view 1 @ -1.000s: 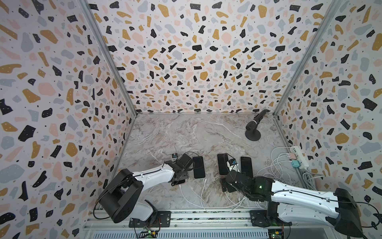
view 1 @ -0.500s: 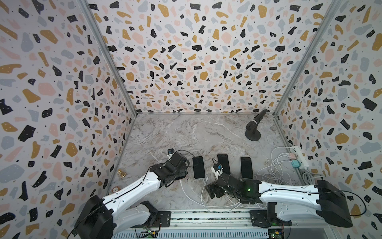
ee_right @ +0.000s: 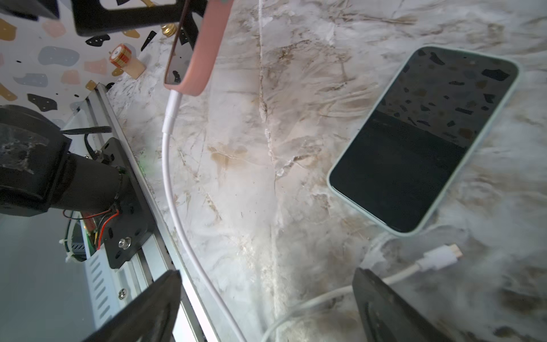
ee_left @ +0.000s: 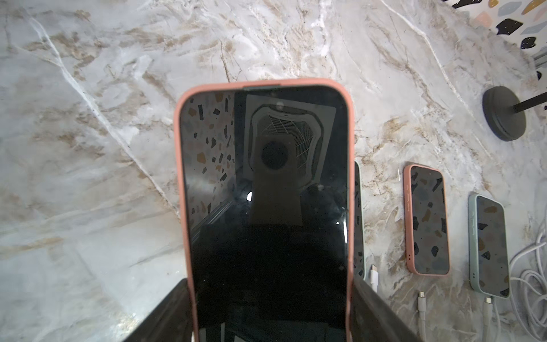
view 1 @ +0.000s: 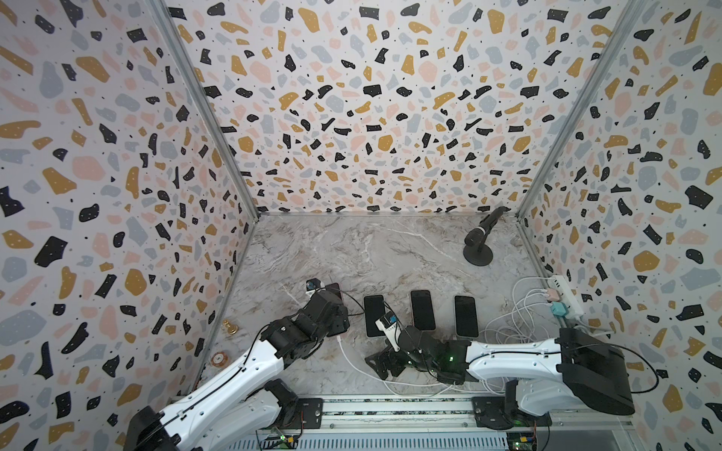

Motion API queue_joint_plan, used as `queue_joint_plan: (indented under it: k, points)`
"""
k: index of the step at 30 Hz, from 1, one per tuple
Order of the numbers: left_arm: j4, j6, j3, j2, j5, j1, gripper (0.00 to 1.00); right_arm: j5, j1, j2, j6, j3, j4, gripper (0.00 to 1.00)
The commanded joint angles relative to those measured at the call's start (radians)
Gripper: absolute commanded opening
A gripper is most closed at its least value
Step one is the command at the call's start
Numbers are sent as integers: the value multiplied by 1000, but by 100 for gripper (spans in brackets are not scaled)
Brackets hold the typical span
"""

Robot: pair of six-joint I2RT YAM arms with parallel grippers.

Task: Unplug the charging cable from the phone
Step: Pick up the phone at the center of the board, then remove the charging cable from the phone.

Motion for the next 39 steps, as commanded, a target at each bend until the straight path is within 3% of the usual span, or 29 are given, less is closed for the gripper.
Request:
queue_joint_plan:
  k: [1, 11, 19, 22, 39]
  points:
    - [43, 8, -10, -23, -38, 2, 47, -68, 5, 22, -30, 43, 104, 94]
    - [108, 12, -39, -50, -42, 4, 46, -51, 24, 46, -86, 112, 61, 92]
    - [120, 12, -47, -54, -22, 2, 46, 255, 54, 62, -106, 126, -48, 96]
    - [129, 12, -48, -48, -5, 3, 46, 311, 55, 64, -116, 115, -61, 96]
    - [41, 35, -1, -58, 70, 3, 49, 9, 54, 91, -133, 109, 104, 90]
